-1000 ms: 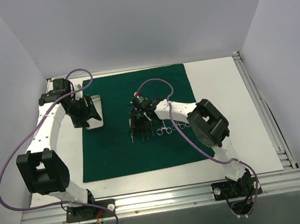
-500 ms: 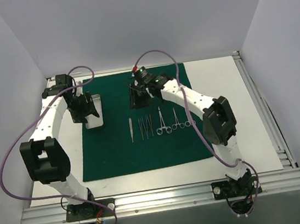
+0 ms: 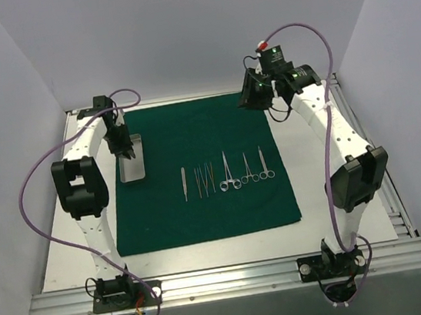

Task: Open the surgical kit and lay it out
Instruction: Adjust the container in the surgical kit.

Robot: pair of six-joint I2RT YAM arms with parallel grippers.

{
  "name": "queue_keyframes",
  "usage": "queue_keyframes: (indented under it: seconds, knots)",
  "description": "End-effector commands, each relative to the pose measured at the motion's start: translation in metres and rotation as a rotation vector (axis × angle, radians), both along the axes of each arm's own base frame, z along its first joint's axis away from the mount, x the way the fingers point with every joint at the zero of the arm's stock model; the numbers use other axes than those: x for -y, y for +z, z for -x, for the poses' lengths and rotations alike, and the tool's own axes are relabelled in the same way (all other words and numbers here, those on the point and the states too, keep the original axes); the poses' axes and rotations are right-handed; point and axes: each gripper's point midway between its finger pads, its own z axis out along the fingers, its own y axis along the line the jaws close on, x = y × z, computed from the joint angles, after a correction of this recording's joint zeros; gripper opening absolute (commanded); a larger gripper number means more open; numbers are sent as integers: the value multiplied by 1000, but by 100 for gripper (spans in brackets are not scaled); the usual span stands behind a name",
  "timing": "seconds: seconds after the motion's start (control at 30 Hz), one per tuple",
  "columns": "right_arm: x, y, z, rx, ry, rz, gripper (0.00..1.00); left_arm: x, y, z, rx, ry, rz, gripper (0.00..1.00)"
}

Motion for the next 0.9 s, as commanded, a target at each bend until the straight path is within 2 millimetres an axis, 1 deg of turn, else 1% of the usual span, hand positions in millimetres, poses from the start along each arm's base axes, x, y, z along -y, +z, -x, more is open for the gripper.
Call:
queue_keyframes:
  seconds: [0.0,0.03,0.07,0.13,0.17,0.2,0.27,0.33,0.43,0.57,0.6,0.63,0.67,0.73,0.77,0.87]
  knots:
    - [21,4,20,-36,-20,29,31,5,0,-24,38,-17,31,29]
    - [23,4,21,-43,-28,30,31,5,3,-29,47,-19,33,34]
    - [26,3,20,-47,-34,30,31,4,-8,-29,22,-17,25,34]
    - [28,1,21,-59,-40,30,31,5,-12,-32,17,-22,13,35]
    - [28,0,20,-62,-40,28,31,5,-21,-31,-3,-20,7,35]
    - [30,-1,20,-66,-48,23,31,8,-25,-29,-19,-22,3,35]
    - [29,-3,20,-70,-47,21,31,11,-29,-31,-27,-28,5,36]
    - [30,-5,19,-75,-49,17,31,18,-29,-31,-25,-42,11,39]
    - [30,-7,19,-81,-49,17,30,19,-32,-30,-33,-43,8,42]
    - [33,-9,18,-86,-52,11,30,19,-39,-25,-62,-40,1,48]
    - [33,-9,17,-86,-51,6,30,16,-42,-24,-73,-35,-18,50]
    - [35,-10,17,-88,-54,4,30,15,-43,-23,-83,-35,-34,51]
    - [35,-11,17,-91,-53,1,30,14,-49,-18,-112,-38,-52,51]
    - [35,-12,16,-94,-49,-4,30,11,-53,-18,-125,-35,-83,51]
    - [36,-12,16,-95,-50,-6,30,11,-59,-14,-155,-38,-86,51]
    - [36,-15,16,-103,-44,-5,30,9,-64,-12,-171,-17,-104,51]
